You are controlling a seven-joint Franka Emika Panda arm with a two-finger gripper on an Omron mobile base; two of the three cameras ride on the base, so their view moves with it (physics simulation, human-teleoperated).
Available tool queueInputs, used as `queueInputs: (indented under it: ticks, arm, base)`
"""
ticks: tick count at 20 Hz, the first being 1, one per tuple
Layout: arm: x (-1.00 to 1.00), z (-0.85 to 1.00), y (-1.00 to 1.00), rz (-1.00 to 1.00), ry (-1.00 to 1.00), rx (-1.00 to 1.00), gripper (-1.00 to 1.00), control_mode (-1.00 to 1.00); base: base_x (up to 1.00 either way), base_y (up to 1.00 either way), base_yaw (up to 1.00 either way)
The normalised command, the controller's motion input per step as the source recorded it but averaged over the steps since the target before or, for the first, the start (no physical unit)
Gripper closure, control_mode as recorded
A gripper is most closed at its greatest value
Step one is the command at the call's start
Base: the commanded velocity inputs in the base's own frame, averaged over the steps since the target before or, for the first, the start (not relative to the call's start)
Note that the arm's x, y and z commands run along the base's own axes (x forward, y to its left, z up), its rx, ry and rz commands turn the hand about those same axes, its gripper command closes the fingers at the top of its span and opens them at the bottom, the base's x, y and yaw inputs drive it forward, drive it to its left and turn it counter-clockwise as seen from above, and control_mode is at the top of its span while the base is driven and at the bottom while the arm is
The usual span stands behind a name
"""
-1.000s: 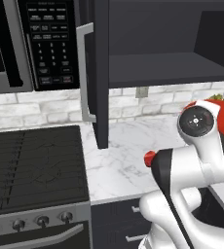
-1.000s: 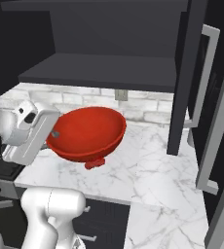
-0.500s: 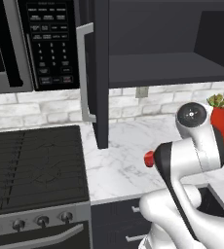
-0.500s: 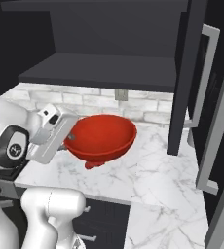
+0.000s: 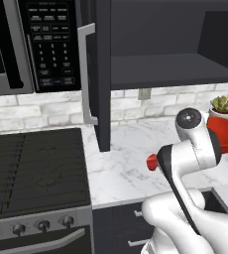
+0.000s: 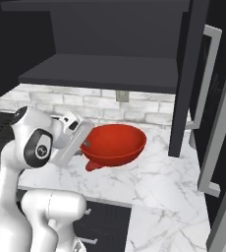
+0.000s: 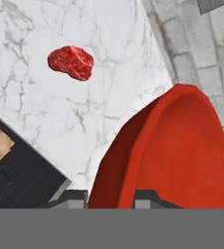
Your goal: Retrieve the bowl from the cabinet, then place the raw meat into the bowl to avoid contamination.
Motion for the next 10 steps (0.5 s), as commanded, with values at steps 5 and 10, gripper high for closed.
queueInputs:
  ticks: [5,10]
  arm:
    - [0.46,-0.58,-0.68,0.01,0.06,0.06,1.0,-1.0]
    - [0.43,-0.65,-0.63,0.0,0.13,0.08,1.0,-1.0]
  base:
    - [0.0,0.0,0.0]
    - [0.0,0.0,0.0]
